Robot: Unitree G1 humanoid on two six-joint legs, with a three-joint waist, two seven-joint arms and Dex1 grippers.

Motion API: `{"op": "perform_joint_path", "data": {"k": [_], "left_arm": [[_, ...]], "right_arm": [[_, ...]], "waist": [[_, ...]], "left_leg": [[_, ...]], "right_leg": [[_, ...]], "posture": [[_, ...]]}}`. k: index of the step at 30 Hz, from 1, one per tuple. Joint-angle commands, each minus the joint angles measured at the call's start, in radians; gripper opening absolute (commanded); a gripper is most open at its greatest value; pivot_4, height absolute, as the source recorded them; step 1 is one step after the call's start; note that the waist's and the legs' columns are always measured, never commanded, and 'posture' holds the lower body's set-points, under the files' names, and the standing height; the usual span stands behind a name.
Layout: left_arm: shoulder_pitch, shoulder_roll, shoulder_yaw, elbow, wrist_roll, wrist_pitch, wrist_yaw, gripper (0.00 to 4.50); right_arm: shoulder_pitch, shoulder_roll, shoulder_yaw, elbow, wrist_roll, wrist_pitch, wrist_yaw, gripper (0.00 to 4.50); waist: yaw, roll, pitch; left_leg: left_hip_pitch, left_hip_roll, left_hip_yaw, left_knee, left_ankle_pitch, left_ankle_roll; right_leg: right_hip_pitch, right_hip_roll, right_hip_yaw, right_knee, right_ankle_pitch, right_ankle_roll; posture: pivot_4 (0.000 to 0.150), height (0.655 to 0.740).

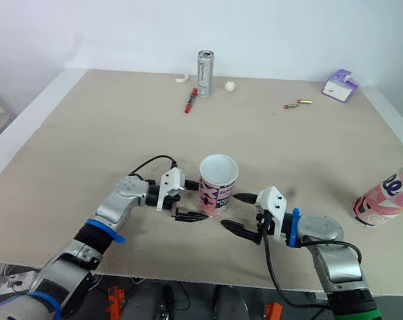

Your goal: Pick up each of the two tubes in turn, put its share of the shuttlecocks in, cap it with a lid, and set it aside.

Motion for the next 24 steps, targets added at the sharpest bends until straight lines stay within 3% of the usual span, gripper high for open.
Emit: {"op": "perform_joint_path", "data": {"k": [1, 7, 24], "left_arm": [[0.013, 0.046, 0.031, -0.074, -0.037, -0.023, -0.052, 4.50], [0.032, 0.100, 0.064, -0.138, -0.076, -0.026, -0.096, 4.50], [0.073, 0.105, 0.089, -0.187, -0.110, -0.038, -0.083, 4.50]], "right_arm": [[-0.017, 0.012, 0.006, 0.012, -0.002, -0.037, 0.001, 4.41], [-0.057, 0.061, 0.037, 0.052, -0.016, -0.082, -0.011, 4.41], [-0.136, 0.196, 0.122, 0.116, -0.065, -0.125, -0.074, 4.41]], "waist": [[0.000, 0.000, 0.000], [0.000, 0.001, 0.001], [-0.002, 0.001, 0.001]], "left_leg": [[0.000, 0.000, 0.000, 0.000, 0.000, 0.000], [0.000, 0.001, 0.000, 0.000, 0.000, -0.001], [0.002, 0.002, 0.000, 0.001, 0.003, -0.005]], "right_leg": [[0.000, 0.000, 0.000, 0.000, 0.000, 0.000], [0.000, 0.001, 0.000, 0.002, 0.000, -0.001], [0.000, 0.003, 0.002, 0.005, 0.001, -0.003]], "posture": [[0.150, 0.7400], [0.150, 0.7400], [0.150, 0.7400]]}}
